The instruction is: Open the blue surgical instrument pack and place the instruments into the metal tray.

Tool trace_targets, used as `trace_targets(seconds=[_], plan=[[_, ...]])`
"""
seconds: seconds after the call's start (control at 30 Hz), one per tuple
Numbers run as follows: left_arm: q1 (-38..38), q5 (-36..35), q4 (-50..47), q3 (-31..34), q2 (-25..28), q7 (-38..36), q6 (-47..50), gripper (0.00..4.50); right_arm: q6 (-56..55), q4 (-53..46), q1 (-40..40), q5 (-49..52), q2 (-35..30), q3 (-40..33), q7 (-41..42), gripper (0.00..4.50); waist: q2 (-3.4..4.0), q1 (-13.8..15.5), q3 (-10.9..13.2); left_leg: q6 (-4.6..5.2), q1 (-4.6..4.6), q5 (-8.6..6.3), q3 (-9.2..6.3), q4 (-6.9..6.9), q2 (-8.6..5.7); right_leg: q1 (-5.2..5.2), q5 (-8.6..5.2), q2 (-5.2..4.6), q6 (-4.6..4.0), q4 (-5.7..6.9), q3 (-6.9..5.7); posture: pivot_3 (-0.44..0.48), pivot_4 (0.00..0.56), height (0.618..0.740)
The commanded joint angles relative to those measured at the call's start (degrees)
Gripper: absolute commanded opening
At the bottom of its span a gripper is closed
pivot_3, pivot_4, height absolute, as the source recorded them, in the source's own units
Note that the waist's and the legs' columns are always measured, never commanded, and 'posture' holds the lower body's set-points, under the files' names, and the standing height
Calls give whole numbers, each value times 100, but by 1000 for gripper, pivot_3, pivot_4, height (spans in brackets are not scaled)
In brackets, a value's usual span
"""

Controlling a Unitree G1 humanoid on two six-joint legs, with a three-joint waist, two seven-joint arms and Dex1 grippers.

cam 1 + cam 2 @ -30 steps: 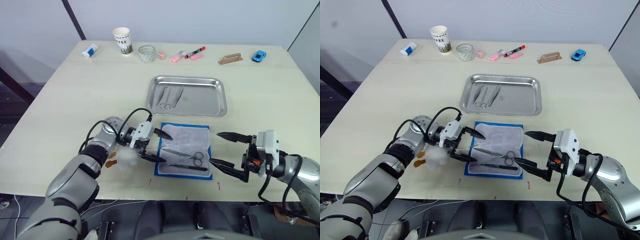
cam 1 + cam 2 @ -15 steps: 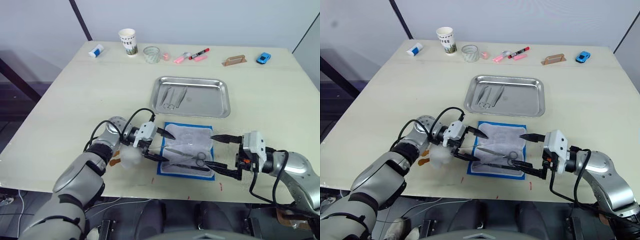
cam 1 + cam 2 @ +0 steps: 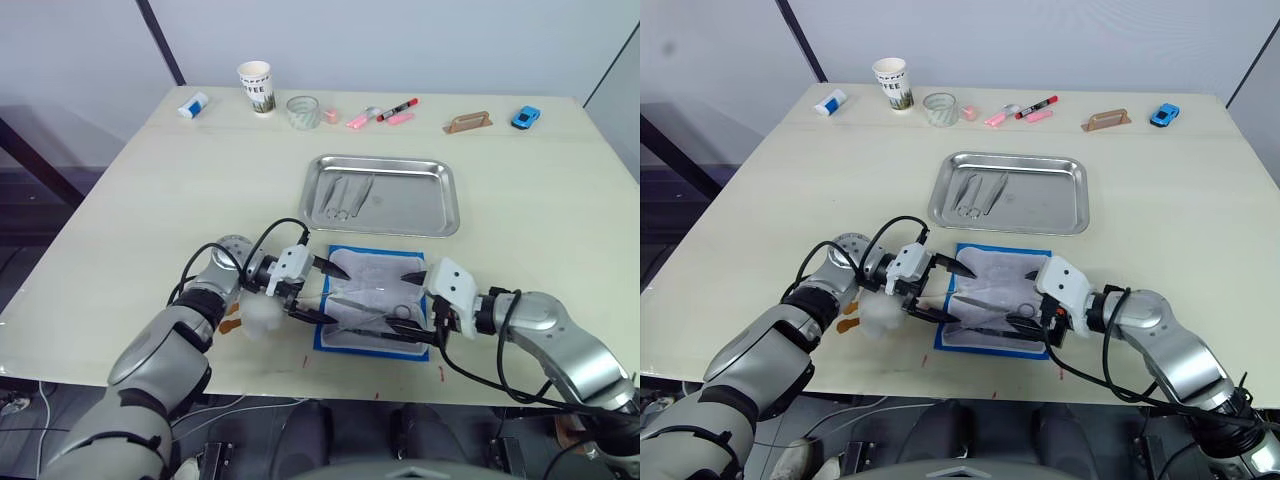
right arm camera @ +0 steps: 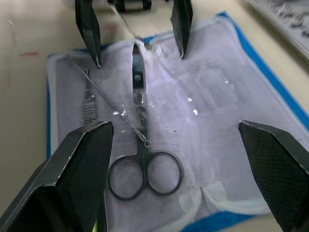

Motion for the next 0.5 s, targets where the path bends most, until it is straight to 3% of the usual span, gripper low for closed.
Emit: trace_targets(seconds=[0.03, 0.47, 0.5], plan=[[256, 331, 239, -372, -4, -232, -70, 4430, 421, -203, -137, -139, 38, 138, -215, 4500, 0, 0, -1, 0, 0, 0, -1, 0, 0, 0, 0, 0, 0, 0, 0, 0, 150, 718], [289, 339, 245, -342, -15, -232, -71, 4430, 922, -124, -601, -514, 35, 617, -294, 4500, -2, -11, -15, 0, -1, 0, -3, -1, 0, 0, 0, 1, 0, -1, -1, 0, 150, 718], [288, 340, 246, -342, -14, -232, -72, 4479, 909, -109, -608, -529, 19, 632, -266, 4245, -2, -11, -16, 0, -1, 0, -2, -1, 0, 0, 0, 1, 0, -1, -1, 0, 150, 718]])
